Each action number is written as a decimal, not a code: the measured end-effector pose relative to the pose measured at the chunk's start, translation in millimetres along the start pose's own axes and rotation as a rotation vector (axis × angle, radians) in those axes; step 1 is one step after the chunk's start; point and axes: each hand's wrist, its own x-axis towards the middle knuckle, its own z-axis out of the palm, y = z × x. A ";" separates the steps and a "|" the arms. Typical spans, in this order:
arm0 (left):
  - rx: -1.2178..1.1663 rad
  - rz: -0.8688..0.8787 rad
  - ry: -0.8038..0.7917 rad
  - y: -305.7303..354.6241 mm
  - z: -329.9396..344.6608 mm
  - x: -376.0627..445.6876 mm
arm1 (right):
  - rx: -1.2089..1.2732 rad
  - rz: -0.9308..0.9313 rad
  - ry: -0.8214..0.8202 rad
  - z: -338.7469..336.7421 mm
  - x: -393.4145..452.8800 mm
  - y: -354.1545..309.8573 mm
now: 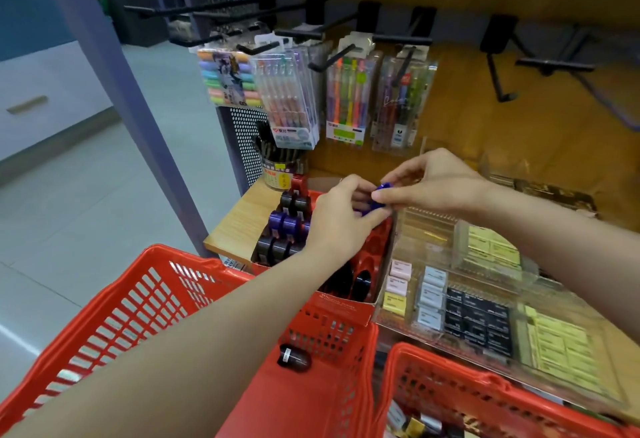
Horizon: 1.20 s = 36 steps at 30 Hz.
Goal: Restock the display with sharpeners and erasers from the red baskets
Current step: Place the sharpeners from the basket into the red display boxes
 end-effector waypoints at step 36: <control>0.917 0.098 -0.690 -50.5 -7.3 24.3 | -0.716 0.010 -0.112 61.2 -6.1 38.1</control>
